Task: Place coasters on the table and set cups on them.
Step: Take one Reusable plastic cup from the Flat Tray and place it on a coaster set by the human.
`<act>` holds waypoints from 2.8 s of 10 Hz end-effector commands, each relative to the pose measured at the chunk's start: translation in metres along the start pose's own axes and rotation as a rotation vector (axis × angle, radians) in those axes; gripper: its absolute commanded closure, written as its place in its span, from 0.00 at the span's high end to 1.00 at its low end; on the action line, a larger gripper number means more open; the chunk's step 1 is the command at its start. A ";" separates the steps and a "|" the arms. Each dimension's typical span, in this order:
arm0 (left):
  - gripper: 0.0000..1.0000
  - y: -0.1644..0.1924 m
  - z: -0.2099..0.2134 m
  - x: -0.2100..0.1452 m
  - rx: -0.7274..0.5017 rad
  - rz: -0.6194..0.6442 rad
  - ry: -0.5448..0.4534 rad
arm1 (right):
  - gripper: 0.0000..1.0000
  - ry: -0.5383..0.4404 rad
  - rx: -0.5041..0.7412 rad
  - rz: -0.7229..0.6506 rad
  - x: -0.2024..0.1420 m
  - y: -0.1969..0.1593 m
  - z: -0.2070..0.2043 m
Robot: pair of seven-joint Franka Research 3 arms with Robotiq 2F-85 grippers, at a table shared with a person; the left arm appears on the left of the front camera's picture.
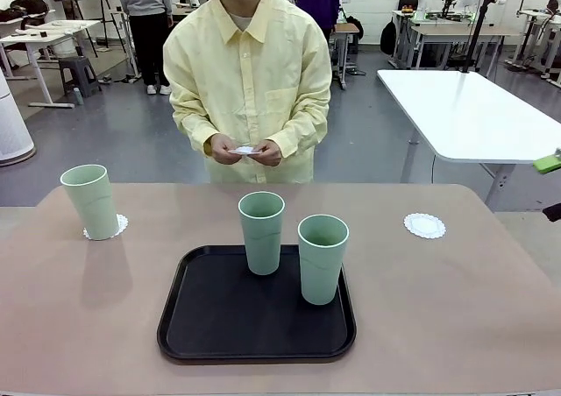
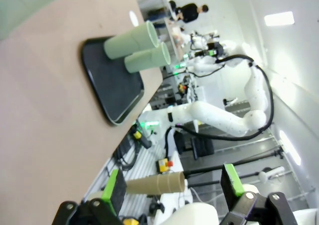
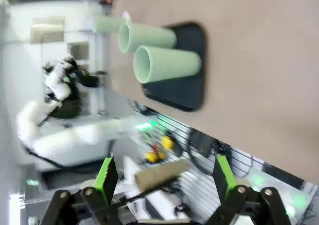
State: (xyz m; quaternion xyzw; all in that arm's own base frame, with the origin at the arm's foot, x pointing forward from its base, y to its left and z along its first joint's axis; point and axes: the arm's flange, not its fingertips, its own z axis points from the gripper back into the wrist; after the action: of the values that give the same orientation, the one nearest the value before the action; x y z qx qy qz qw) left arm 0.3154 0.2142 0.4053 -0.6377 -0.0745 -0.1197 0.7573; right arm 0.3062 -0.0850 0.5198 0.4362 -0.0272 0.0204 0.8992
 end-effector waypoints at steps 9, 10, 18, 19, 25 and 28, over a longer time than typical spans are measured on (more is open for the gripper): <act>1.00 -0.002 0.002 -0.001 -0.002 0.001 -0.006 | 1.00 0.308 -0.693 0.916 0.055 0.098 -0.179; 1.00 -0.002 0.002 -0.001 -0.002 0.001 -0.006 | 1.00 0.331 -0.675 0.923 0.054 0.094 -0.182; 1.00 -0.002 0.002 -0.001 -0.002 0.001 -0.006 | 1.00 0.027 -0.178 1.410 0.053 0.050 -0.148; 1.00 -0.002 0.002 -0.001 -0.002 0.001 -0.006 | 1.00 0.008 -0.056 1.442 0.062 0.024 -0.146; 1.00 -0.002 0.002 -0.001 -0.002 0.001 -0.006 | 1.00 -0.025 0.286 1.411 0.086 -0.063 -0.176; 1.00 -0.002 0.002 -0.001 -0.002 0.001 -0.006 | 1.00 -0.043 0.347 1.390 0.071 -0.073 -0.185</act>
State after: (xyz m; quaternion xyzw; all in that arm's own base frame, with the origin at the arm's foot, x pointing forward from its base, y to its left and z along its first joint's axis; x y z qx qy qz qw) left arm 0.3153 0.2144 0.4050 -0.6377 -0.0740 -0.1190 0.7575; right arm 0.3998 0.0229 0.3484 0.4390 -0.2921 0.5949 0.6067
